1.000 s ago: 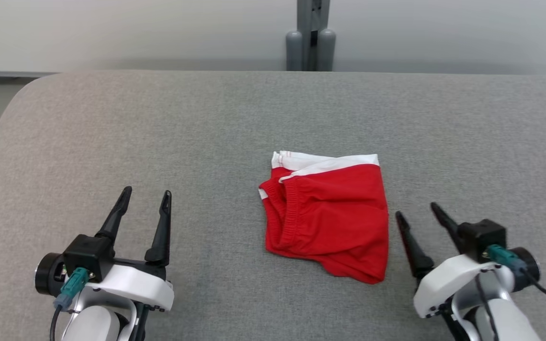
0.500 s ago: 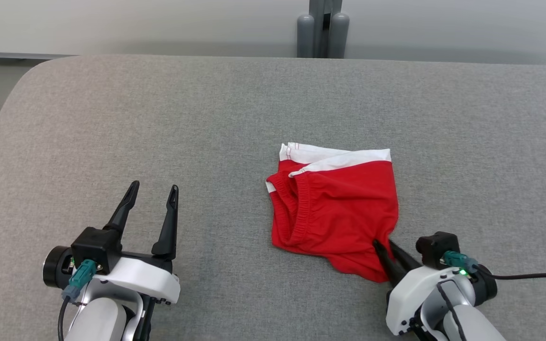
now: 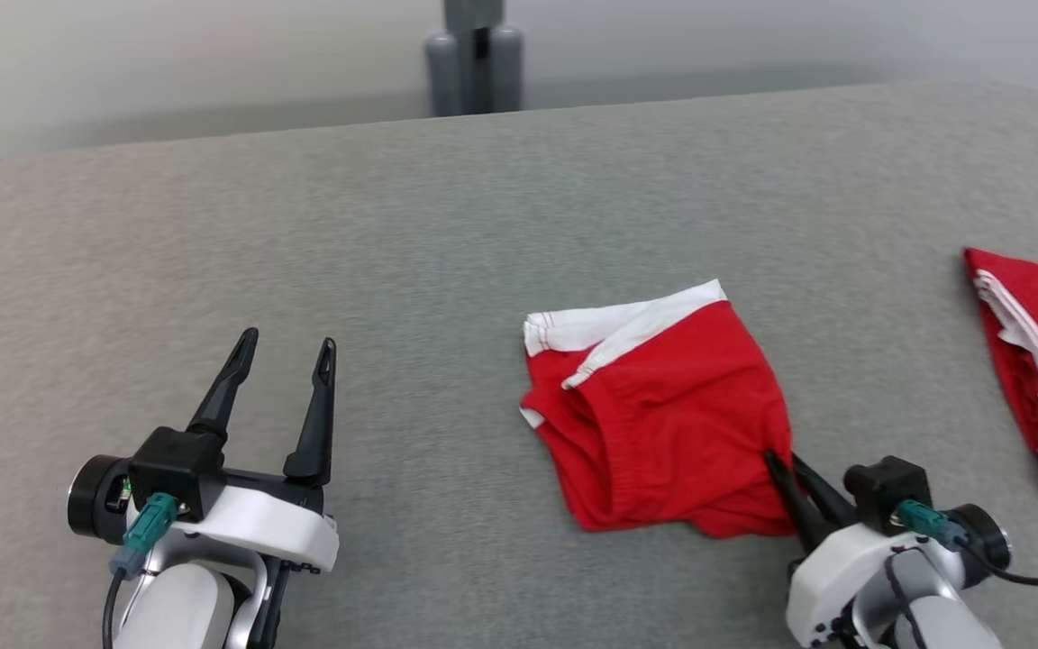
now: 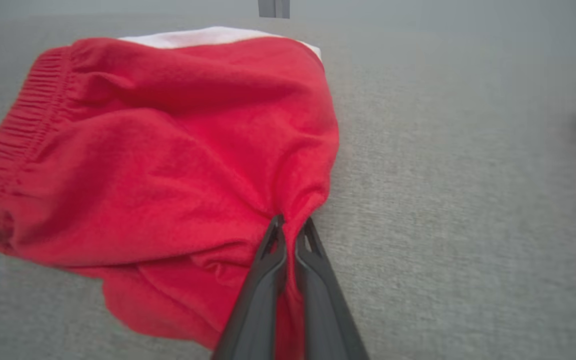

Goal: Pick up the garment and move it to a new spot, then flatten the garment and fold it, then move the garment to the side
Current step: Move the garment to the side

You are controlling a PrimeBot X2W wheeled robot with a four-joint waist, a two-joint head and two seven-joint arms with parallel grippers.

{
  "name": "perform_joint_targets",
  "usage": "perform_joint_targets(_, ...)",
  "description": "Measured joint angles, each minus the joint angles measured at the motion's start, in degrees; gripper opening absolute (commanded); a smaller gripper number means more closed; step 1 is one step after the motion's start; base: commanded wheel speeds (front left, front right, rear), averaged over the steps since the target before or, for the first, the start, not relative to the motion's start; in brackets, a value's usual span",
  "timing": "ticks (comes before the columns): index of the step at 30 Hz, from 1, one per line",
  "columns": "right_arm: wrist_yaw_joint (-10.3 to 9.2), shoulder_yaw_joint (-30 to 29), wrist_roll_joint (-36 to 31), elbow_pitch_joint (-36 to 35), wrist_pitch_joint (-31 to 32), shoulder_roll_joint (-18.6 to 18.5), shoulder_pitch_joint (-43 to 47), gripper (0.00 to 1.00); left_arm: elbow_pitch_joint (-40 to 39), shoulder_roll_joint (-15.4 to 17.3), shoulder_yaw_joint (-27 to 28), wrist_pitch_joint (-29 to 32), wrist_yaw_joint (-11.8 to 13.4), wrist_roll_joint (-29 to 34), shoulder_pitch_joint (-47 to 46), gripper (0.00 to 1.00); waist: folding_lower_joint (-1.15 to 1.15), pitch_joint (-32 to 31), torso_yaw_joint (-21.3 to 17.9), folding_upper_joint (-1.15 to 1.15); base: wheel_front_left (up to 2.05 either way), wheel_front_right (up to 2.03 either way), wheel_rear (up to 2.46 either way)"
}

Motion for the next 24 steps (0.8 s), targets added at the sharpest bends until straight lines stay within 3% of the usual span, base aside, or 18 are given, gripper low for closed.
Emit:
perform_joint_targets(4, -0.01, -0.88, -1.46, -3.14, 0.40, -3.43, 1.62, 0.00, -2.70, 1.02, -0.21, 1.74, 0.24, 0.00, 0.57, 1.00, 0.00, 0.71, -6.22, 0.00, 0.00, 0.00, 0.00)
perform_joint_targets(9, -0.01, -1.31, -1.64, -4.95, 0.56, -4.66, 0.87, 0.00, -3.93, 2.47, -0.04, 3.26, 0.24, 0.03, 0.37, 1.00, 0.00, 1.72, -12.44, 0.00, 0.00, 0.00, 0.00)
perform_joint_targets(18, -0.01, -3.04, -1.53, -3.57, -2.32, -4.93, -7.13, 0.00, -4.78, 4.11, 0.64, 4.33, 0.22, -0.09, -0.69, 1.00, 0.00, 3.58, -19.34, 0.00, 0.00, 0.00, 0.00)
perform_joint_targets(24, -0.01, -8.09, -0.51, 3.07, -6.44, -4.95, -15.88, 0.00, -5.59, 5.00, 0.44, 4.92, -0.03, -0.09, -1.55, 1.00, 0.00, 5.23, -20.36, 0.00, 0.00, 0.00, 0.00)
